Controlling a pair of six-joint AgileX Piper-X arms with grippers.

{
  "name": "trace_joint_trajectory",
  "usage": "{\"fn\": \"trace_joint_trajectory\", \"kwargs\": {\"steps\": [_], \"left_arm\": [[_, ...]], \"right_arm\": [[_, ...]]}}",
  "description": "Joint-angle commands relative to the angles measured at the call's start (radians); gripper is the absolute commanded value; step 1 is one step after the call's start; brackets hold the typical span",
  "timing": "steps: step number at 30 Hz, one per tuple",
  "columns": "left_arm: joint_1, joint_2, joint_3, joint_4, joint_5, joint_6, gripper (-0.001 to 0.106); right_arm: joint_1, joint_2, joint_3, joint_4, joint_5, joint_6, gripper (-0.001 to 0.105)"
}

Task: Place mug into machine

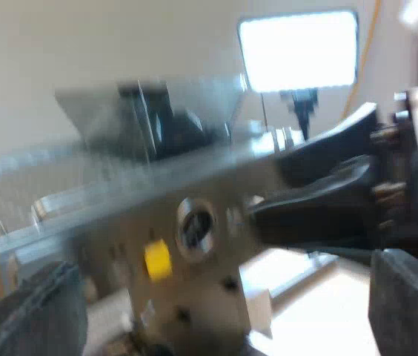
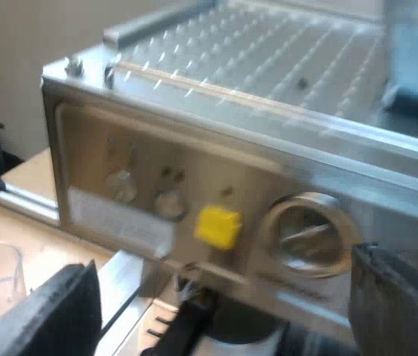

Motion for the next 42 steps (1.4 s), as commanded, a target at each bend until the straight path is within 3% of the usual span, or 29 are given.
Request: {"fn": "trace_joint_trajectory", "kwargs": {"steps": [1,7,8,12,13,15,19,21,22,24,27,31,33,42], "left_arm": [[-0.005,-0.008,-0.028,-0.033,-0.099,-0.04,0.078],[-0.005,0.144,-0.124,-0.033,-0.125,-0.071,0.078],[-0.005,0.185,-0.153,-0.033,-0.131,-0.071,0.078],[0.038,0.329,-0.242,-0.03,-0.249,-0.071,0.078],[0.064,0.358,-0.263,-0.03,-0.25,-0.071,0.078],[0.115,0.404,-0.294,-0.03,-0.238,-0.071,0.078],[0.252,0.485,-0.338,-0.03,-0.127,-0.074,0.078],[0.374,0.522,-0.345,-0.024,-0.092,-0.097,0.078],[0.383,0.524,-0.345,-0.024,-0.086,-0.097,0.078],[0.492,0.531,-0.345,-0.019,-0.015,-0.096,0.078],[0.557,0.517,-0.345,-0.012,0.039,-0.096,0.078],[0.562,0.477,-0.345,0.045,0.019,-0.096,0.078],[0.562,0.455,-0.345,0.093,0.019,-0.096,0.078],[0.562,0.281,-0.345,0.269,-0.111,-0.097,0.078]], "right_arm": [[-0.033,-0.081,-0.011,0.103,-0.015,-0.018,0.071],[-0.1,-0.16,-0.011,0.21,-0.033,-0.009,0.071],[-0.178,-0.227,-0.011,0.29,-0.081,0.008,0.071],[-0.382,-0.349,-0.011,0.441,-0.183,0.035,0.071],[-0.429,-0.366,-0.011,0.459,-0.202,0.035,0.071],[-0.51,-0.39,-0.011,0.49,-0.241,0.035,0.071],[-0.711,-0.428,-0.011,0.575,-0.344,0.035,0.071],[-0.83,-0.44,-0.011,0.63,-0.419,0.035,0.071],[-0.854,-0.442,-0.011,0.64,-0.445,0.035,0.071],[-1.017,-0.449,-0.011,0.716,-0.522,0.035,0.071],[-1.165,-0.454,-0.008,0.764,-0.538,0.035,0.071],[-1.355,-0.473,-0.005,0.774,-0.612,0.037,0.071],[-1.399,-0.492,-0.005,0.777,-0.628,0.069,0.071],[-1.36,-0.678,-0.002,0.846,-0.628,0.073,0.071]]}}
